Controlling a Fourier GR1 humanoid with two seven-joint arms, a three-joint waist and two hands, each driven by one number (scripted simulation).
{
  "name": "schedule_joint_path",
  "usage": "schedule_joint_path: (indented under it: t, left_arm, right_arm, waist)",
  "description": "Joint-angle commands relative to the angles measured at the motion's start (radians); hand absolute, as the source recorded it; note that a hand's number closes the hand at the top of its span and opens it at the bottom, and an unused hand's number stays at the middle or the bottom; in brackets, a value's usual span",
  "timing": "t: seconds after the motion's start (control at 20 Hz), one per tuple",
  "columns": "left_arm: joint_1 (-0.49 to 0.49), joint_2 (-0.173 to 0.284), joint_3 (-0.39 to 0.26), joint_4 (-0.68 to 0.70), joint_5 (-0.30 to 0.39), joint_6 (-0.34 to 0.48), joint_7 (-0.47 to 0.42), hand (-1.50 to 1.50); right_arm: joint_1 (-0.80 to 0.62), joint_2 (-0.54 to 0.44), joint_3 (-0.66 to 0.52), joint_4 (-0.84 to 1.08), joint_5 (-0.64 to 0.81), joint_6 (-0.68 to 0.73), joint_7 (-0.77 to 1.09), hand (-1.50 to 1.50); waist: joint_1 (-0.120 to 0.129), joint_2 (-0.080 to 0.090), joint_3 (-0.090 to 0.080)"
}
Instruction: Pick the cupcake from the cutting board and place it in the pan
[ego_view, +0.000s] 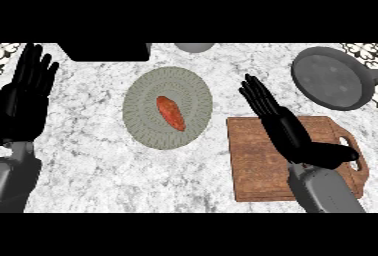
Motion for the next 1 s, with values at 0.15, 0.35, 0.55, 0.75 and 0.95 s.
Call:
schedule_joint_path:
  t: [0.15, 0.35, 0.55, 0.75, 0.95]
  left_arm:
    - [0.014, -0.01, -0.058, 0.061, -0.066, -0.013, -0.032, 0.0]
    - [0.055, -0.007, -0.103, 0.063, -0.095, -0.018, 0.0, 0.0]
    - [0.081, -0.032, -0.124, 0.063, -0.116, -0.002, -0.022, 0.0]
    - [0.067, -0.041, -0.129, 0.088, -0.122, -0.006, -0.027, 0.0]
    - [0.04, -0.043, -0.132, 0.109, -0.13, -0.011, -0.031, 0.0]
  right_arm:
    - [-0.019, -0.22, 0.095, 0.112, -0.067, 0.49, -0.051, 1.5]
    - [-0.03, -0.428, 0.015, 0.172, 0.037, 0.667, -0.273, 1.5]
    - [-0.032, -0.531, -0.164, 0.245, 0.063, 0.642, -0.513, -1.5]
    - [-0.053, -0.668, -0.226, 0.312, 0.114, 0.675, -0.669, -1.5]
    - [-0.112, -0.798, -0.194, 0.326, 0.184, 0.696, -0.716, -1.5]
  waist:
    - [0.057, 0.003, 0.032]
    - [0.039, -0.006, 0.037]
    - [0.022, -0.01, 0.039]
    - [0.032, -0.006, 0.037]
    - [0.056, 0.001, 0.035]
